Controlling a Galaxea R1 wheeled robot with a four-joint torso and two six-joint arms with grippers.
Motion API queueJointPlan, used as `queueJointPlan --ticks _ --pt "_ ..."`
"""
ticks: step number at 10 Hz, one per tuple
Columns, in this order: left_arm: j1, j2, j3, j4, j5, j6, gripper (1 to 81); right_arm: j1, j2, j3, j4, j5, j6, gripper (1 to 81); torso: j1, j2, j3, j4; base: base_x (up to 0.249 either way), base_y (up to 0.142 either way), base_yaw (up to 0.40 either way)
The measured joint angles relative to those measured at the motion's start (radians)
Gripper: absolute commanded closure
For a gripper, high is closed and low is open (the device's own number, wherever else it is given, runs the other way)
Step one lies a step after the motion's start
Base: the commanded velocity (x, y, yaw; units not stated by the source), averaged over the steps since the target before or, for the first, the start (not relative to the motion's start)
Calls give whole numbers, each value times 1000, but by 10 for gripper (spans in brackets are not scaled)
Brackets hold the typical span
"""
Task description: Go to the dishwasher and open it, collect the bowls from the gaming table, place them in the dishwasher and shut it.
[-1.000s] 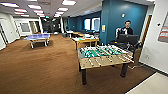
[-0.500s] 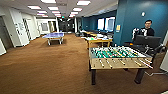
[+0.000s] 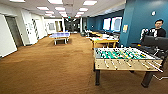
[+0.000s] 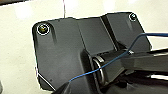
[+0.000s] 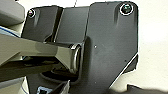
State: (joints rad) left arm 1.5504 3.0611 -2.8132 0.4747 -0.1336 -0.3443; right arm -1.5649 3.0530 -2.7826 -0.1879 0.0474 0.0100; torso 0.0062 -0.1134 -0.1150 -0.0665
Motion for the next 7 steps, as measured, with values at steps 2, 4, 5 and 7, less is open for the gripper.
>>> queueJointPlan --ticks 2,4,5,7 --pt "0 1 0 -1 0 0 10 0 0 0 0 1 -2 10 0 0 0 0 0 0 0" --pt "-1 0 0 -1 -1 -4 10 -1 0 0 0 1 -2 10 0 0 0 0 0 0 -129" --pt "0 0 0 -2 0 -4 10 -5 0 0 0 0 -2 10 0 0 0 0 0 -102 0" --pt "-1 0 0 -2 -1 -8 10 -5 0 0 0 1 -2 10 0 0 0 0 0 0 0"
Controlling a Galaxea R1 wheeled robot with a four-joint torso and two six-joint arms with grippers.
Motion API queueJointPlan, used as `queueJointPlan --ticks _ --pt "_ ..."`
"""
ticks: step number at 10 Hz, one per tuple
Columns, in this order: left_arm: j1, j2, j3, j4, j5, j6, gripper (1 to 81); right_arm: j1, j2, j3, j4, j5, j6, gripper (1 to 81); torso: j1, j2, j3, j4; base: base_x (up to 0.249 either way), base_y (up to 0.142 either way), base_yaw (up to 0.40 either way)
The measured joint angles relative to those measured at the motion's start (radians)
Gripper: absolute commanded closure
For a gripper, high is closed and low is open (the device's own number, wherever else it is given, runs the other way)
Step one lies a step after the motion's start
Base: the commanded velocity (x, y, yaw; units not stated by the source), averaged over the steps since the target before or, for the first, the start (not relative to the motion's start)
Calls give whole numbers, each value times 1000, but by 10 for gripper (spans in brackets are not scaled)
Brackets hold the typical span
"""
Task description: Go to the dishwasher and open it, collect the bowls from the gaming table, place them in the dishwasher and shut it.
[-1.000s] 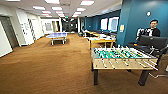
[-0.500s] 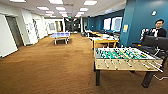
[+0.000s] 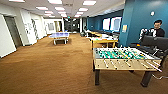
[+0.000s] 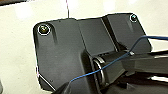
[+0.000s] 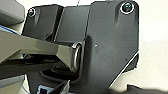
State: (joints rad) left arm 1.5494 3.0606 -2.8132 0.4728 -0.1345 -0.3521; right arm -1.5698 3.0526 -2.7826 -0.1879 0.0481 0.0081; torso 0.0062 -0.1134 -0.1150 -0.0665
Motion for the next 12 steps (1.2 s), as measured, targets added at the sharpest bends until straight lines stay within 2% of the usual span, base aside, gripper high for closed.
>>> queueJointPlan --ticks 1,3,4,5,6,7,8,9,10,12 --pt "0 1 0 0 0 0 10 1 0 0 0 0 0 10 0 0 0 0 0 0 0" --pt "0 1 0 -9 0 -36 10 -1 0 0 0 0 0 10 0 0 0 0 0 0 0" --pt "0 1 1 -40 5 -97 10 0 0 0 0 0 0 10 0 0 0 0 0 0 0" --pt "0 7 1 -113 26 -150 10 2 0 0 0 0 0 10 0 0 0 0 0 0 0" --pt "1 13 0 -176 64 -177 10 2 0 0 0 0 0 10 0 0 0 0 0 0 0" --pt "1 16 -1 -201 91 -195 10 1 0 0 0 -1 0 10 0 0 0 0 0 0 0" --pt "0 16 -2 -205 92 -195 10 2 0 0 0 0 0 10 0 0 0 0 0 0 0" --pt "0 8 -2 -199 93 -167 10 1 1 0 0 -1 0 10 0 0 0 0 0 0 0" --pt "-2 0 -3 -182 100 -105 10 1 3 0 0 -1 0 10 0 0 0 0 0 0 0" --pt "-9 -5 -4 -170 109 69 10 1 3 0 0 -1 0 10 0 0 0 0 0 0 0"
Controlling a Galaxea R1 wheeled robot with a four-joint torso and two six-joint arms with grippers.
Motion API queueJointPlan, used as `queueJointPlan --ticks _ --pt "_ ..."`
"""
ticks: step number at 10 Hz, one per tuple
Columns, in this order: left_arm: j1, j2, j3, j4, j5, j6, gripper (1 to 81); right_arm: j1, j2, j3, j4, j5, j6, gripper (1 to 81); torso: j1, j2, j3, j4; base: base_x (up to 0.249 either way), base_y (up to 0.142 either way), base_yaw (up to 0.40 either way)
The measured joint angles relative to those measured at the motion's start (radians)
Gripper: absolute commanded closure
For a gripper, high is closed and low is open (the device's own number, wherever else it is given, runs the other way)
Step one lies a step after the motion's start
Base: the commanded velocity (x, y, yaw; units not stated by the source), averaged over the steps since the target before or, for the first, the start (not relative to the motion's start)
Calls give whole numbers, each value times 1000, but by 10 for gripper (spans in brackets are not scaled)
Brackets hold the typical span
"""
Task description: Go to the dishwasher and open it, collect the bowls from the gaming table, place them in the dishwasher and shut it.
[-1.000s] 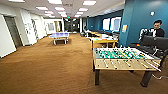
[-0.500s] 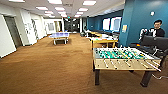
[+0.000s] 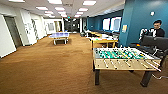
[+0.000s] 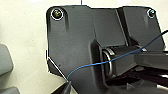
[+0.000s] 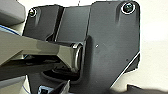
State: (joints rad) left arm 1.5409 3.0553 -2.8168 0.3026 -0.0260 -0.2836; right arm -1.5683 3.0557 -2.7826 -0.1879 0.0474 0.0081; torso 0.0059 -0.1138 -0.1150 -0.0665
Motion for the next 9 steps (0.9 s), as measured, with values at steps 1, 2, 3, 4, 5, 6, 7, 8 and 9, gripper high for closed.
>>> queueJointPlan --ticks 1,2,3,4,5,6,7,8,9 --pt "0 1 1 -13 4 85 10 0 0 0 0 0 0 10 0 0 0 0 0 0 0" --pt "0 3 2 -65 17 180 10 0 0 0 0 0 0 10 0 0 0 0 0 0 0" --pt "0 3 2 -151 22 251 10 0 0 0 0 0 0 10 0 0 0 0 0 0 0" --pt "-2 9 2 -208 9 288 10 0 0 0 0 1 0 10 0 0 0 0 0 0 0" --pt "-12 15 1 -231 1 307 10 0 0 0 0 0 0 10 0 0 0 0 0 0 0" --pt "-22 21 1 -237 -2 307 10 0 0 0 0 0 0 10 0 0 0 0 0 0 0" --pt "-27 23 1 -238 -4 307 10 0 0 0 0 0 0 10 0 0 0 0 0 0 0" --pt "-27 19 1 -239 -3 307 10 0 0 0 0 0 0 10 0 0 0 0 0 0 0" --pt "-30 16 1 -238 1 309 10 0 0 0 0 0 0 10 0 0 0 0 0 0 0"
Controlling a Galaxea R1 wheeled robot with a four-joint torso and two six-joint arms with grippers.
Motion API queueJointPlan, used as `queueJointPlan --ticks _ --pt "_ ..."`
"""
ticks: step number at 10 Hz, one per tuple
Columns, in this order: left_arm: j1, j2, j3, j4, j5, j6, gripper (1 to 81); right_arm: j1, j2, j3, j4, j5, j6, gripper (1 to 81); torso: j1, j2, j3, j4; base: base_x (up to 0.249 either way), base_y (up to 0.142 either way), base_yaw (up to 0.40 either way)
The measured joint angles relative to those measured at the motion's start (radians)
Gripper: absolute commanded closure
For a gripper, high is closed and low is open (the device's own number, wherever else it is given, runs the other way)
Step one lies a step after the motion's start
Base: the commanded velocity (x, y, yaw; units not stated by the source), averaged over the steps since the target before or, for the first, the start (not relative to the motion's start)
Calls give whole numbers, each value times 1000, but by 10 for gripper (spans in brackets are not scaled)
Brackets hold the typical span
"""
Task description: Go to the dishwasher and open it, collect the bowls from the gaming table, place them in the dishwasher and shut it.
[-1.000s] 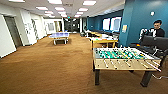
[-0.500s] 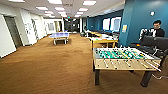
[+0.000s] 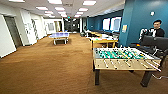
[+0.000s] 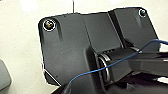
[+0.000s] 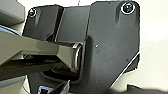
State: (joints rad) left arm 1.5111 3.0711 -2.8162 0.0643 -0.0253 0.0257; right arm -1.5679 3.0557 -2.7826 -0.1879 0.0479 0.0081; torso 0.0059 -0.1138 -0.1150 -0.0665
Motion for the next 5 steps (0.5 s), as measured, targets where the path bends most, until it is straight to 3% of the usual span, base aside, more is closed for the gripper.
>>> queueJointPlan --ticks 5 --pt "-6 -2 -1 0 0 0 10 0 0 0 0 0 0 10 0 0 0 0 0 0 0"
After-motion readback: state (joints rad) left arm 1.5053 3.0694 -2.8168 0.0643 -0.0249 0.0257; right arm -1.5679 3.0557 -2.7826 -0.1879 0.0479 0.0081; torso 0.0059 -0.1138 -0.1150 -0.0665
